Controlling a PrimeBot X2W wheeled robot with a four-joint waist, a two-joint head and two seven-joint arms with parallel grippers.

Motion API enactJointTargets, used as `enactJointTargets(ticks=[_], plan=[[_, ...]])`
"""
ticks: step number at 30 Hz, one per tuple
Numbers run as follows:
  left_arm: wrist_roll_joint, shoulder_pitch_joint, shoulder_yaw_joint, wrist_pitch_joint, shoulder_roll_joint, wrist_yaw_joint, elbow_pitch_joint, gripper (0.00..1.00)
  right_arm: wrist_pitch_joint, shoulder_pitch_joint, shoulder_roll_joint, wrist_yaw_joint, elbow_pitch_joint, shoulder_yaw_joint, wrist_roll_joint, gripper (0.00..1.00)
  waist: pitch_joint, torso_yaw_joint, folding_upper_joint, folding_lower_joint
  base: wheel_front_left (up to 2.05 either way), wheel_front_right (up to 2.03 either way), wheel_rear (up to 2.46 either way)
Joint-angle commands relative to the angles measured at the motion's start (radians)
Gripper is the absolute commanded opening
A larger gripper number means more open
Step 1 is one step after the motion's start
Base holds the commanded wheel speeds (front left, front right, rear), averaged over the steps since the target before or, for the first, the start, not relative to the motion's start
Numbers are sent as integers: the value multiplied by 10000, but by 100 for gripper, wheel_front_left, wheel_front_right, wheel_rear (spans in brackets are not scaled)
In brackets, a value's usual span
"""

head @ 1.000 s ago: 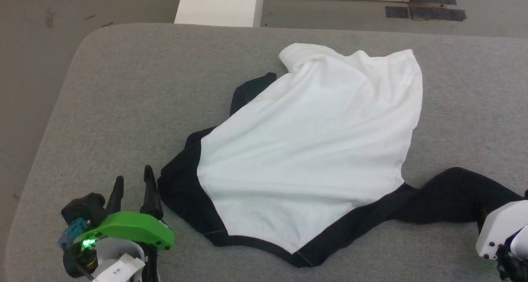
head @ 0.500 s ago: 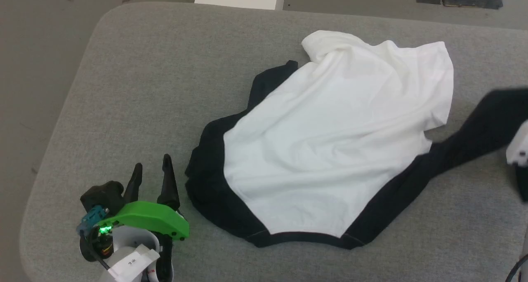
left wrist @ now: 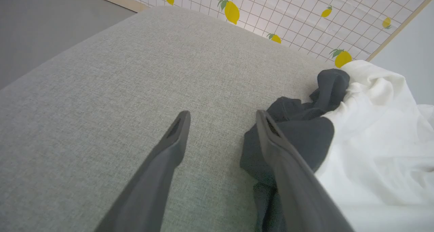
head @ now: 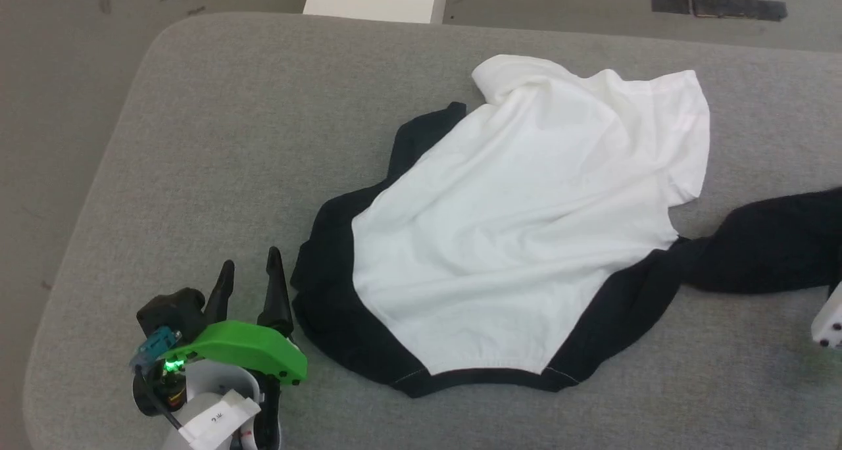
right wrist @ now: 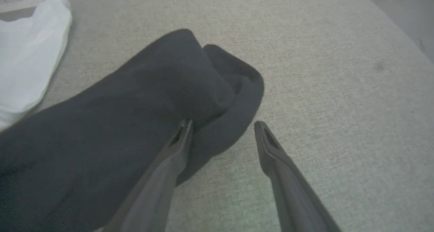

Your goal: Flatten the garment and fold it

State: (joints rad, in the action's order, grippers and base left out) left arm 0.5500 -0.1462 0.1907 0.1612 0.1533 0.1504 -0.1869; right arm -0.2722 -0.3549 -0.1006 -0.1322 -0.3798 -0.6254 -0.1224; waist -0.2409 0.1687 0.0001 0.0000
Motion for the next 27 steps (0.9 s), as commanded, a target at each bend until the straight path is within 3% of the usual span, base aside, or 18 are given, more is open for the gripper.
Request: enactJointTargets(ticks=[1, 5, 13, 22, 23, 24, 25, 26, 27], plan=[[-16, -99, -6, 63, 54, -40, 2, 100, 203, 286, 161, 15, 333, 183, 201, 100, 130, -193, -1, 0, 0, 0, 0], [-25, -39, -34, 129, 135, -27, 116, 100, 617, 1276, 438, 15, 1576, 1219, 1402, 100, 265, -436, -1, 0, 0, 0, 0], [-88, -56, -23, 151, 256, 47, 415, 100, 122, 2428, 500, 15, 3363, 4393, 4042, 100, 190, -628, -1, 0, 0, 0, 0], [-96, -217, 174, 95, 157, 68, 427, 100, -982, 1810, 502, 15, 2657, 4677, 4111, 100, -6, -208, -1, 0, 0, 0, 0], [-90, -222, 189, 106, 143, 64, 416, 100, -1130, 1723, 502, 15, 2547, 4642, 4070, 80, -19, -155, -1, 0, 0, 0, 0], [-83, -225, 201, 115, 134, 60, 406, 100, -1200, 1647, 502, 15, 2485, 4621, 4054, 49, -26, -123, -1, 0, 0, 0, 0], [-74, -228, 211, 127, 123, 57, 395, 100, -1237, 1547, 502, 15, 2430, 4587, 4041, 35, -34, -90, -1, 0, 0, 0, 0], [-68, -229, 218, 138, 117, 56, 386, 100, -1257, 1485, 502, 15, 2399, 4579, 3995, 12, -37, -73, -1, 0, 0, 0, 0], [-59, -226, 223, 150, 112, 57, 375, 100, -1252, 1419, 502, 15, 2380, 4553, 3924, 0, -36, -60, -1, 0, 0, 0, 0]])
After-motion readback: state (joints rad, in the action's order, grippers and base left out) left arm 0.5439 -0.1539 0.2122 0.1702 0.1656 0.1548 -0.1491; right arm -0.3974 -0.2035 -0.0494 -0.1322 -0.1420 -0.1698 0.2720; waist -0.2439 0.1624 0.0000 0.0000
